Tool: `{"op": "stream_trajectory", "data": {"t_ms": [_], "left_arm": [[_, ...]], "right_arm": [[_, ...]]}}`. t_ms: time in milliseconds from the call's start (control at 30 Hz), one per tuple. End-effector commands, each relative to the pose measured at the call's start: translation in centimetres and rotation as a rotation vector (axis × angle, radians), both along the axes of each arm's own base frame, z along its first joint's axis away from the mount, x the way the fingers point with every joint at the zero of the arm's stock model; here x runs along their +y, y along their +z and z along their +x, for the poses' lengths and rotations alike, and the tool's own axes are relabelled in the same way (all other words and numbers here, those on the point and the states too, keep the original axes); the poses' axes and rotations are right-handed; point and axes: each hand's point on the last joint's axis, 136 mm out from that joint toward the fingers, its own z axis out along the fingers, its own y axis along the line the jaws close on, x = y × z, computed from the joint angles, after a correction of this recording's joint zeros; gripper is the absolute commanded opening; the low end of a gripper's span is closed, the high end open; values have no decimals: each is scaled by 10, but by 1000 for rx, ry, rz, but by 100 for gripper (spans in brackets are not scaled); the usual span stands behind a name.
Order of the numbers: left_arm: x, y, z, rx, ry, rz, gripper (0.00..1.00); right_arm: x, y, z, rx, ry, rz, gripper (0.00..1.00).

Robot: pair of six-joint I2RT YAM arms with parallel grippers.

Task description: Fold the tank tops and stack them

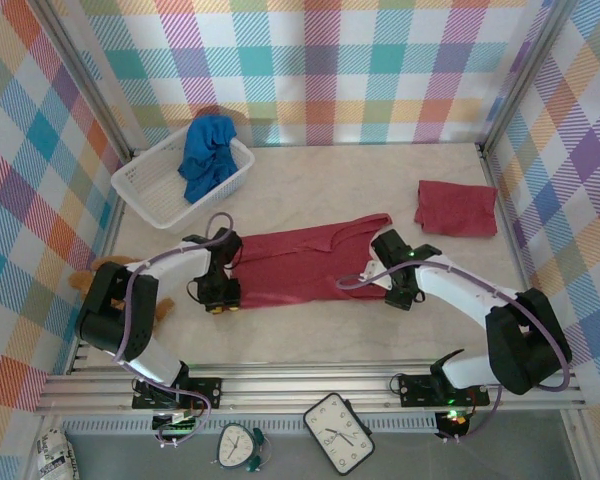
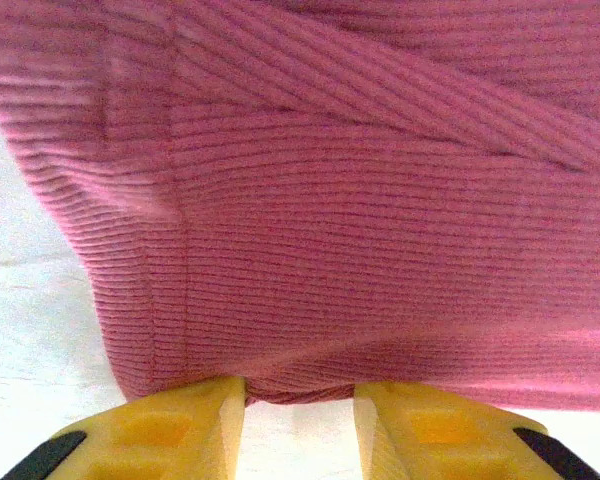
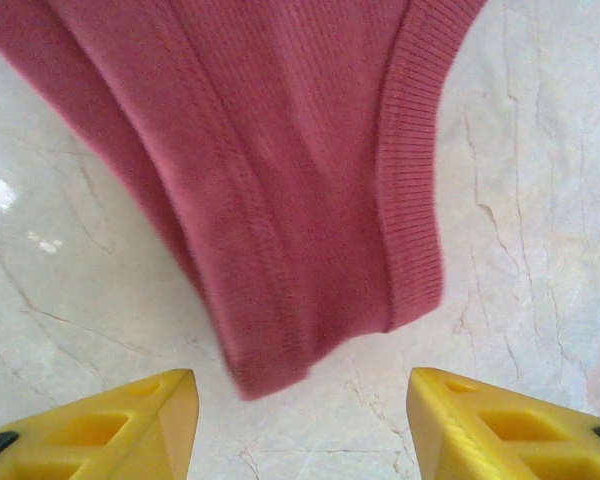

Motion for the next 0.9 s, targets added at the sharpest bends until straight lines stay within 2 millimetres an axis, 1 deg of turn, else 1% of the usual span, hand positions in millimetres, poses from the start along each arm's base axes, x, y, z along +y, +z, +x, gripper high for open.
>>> {"op": "stream_trajectory", "data": {"t_ms": [0,133,200,267,367,433,500,567,633,700,867], "left_arm": [[21,-1,-4,24,-16,67,36],[27,5,4,9,-3,74,37],[25,9,9,-2,-1,63,37],[21,9,12,3,-6,42,37],[23,8,10,12,-13,55,39],[23,8,9,10,-12,50,39],[23,8,7,15,-12,49,40],[23,7,7,17,-12,51,40],[23,6,7,18,-14,48,40],[22,5,7,23,-17,46,41],[22,6,8,22,-18,42,41]], "right_arm": [[16,-14,-23,73,94,36,58],[17,-19,-28,62,150,21,59],[23,-22,-31,67,176,49,59],[24,-27,-28,64,185,36,59],[13,-36,-22,61,181,-50,58],[17,-36,-20,61,173,-34,56],[16,-38,-19,72,170,-45,53],[8,-43,-22,89,161,-91,48],[10,-40,-21,85,151,-82,37],[13,-35,-17,65,156,-71,30],[14,-30,-13,54,149,-56,20]]}}
